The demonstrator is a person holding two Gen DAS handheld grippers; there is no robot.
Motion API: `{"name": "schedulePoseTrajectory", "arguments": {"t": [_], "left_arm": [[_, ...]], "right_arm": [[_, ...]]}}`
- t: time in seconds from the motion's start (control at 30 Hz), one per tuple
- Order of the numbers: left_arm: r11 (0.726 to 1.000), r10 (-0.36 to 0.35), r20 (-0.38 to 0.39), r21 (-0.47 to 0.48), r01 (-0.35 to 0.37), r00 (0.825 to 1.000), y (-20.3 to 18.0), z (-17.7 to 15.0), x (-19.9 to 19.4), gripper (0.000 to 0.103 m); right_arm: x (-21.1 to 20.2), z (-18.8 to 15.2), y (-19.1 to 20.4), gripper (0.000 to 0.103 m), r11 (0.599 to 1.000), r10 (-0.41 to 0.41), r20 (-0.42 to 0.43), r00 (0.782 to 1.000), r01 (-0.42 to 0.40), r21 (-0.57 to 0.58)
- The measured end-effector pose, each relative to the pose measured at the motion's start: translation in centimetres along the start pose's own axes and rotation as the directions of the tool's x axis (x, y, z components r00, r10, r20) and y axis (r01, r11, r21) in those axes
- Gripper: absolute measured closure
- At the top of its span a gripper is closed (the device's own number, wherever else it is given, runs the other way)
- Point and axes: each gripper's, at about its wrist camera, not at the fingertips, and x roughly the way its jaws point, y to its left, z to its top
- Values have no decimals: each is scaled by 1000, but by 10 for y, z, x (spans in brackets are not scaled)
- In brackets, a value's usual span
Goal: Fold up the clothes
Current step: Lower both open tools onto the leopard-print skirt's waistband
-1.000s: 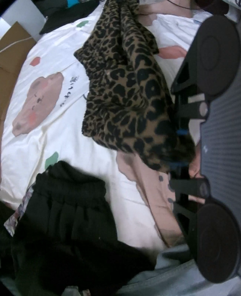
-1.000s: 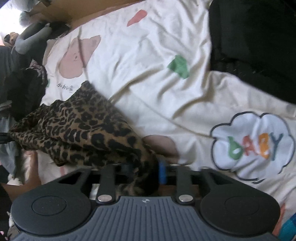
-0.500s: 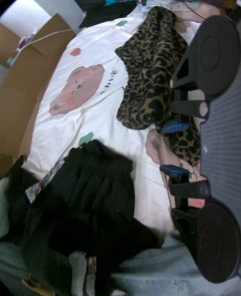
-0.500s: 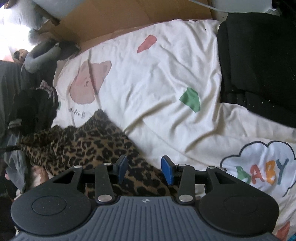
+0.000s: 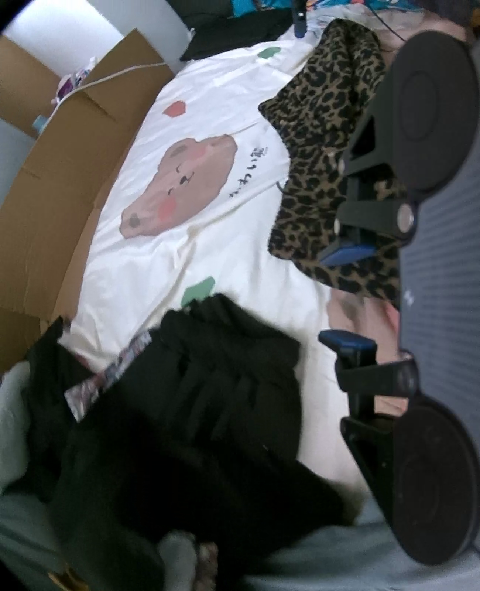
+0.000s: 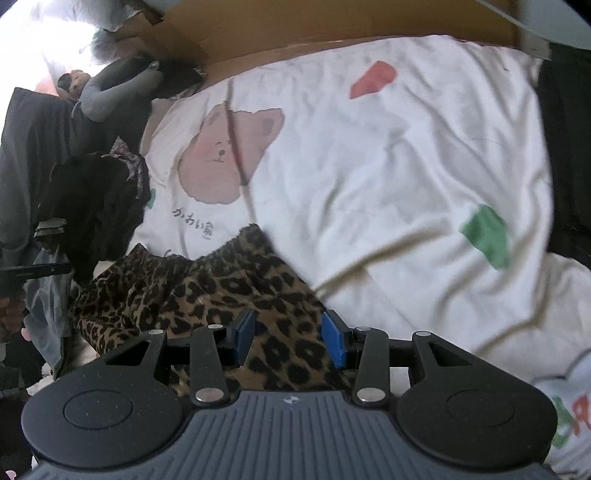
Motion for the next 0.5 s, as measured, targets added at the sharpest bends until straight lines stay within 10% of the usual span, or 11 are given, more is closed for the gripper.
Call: {"name": "schedulePoseTrajectory", "arguments": {"t": [0.5], "left_arm": [[998, -64, -33, 0, 64, 997, -18, 4, 63, 59]], "right_arm": [[64, 19, 36, 55, 994, -23, -13, 1000, 22, -111]]}}
